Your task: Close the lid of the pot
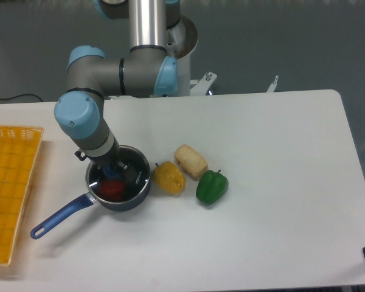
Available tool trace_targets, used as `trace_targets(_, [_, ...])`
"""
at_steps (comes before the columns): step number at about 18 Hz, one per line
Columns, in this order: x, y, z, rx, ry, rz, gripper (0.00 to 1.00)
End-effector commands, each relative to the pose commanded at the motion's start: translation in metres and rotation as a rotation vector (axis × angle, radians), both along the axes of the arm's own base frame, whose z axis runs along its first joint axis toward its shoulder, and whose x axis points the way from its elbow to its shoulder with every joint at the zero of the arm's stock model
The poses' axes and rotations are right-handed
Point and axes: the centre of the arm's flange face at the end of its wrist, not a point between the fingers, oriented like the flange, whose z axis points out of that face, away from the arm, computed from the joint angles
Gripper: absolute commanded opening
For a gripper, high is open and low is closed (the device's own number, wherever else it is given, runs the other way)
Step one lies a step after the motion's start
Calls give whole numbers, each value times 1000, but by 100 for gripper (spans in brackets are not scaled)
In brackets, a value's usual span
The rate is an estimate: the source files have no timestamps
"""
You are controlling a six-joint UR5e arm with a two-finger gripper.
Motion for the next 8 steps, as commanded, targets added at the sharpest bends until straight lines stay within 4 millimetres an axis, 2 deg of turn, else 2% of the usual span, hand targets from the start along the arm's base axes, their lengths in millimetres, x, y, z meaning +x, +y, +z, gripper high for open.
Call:
trace_targets(2, [-5,2,12,24,13,2,100])
trace_targets(5, [-30,6,37,71,39,31,100])
trace_targets(7, [-53,-2,52,92,52,44,100])
trace_targets(8, [-63,-12,69,111,69,20,100])
